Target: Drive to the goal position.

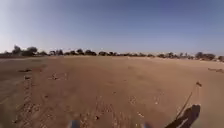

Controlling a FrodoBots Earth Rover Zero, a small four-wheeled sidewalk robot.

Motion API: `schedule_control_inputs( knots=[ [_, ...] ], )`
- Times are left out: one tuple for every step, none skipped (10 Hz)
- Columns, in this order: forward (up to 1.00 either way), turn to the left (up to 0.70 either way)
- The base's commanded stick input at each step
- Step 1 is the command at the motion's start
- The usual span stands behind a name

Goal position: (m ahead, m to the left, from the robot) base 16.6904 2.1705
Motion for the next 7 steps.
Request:
schedule_control_inputs(
  knots=[
    [1.00, 0.00],
    [1.00, 0.00],
    [1.00, 0.00],
    [1.00, 0.00],
    [1.00, 0.00],
    [1.00, 0.00],
    [1.00, 0.00]
  ],
)
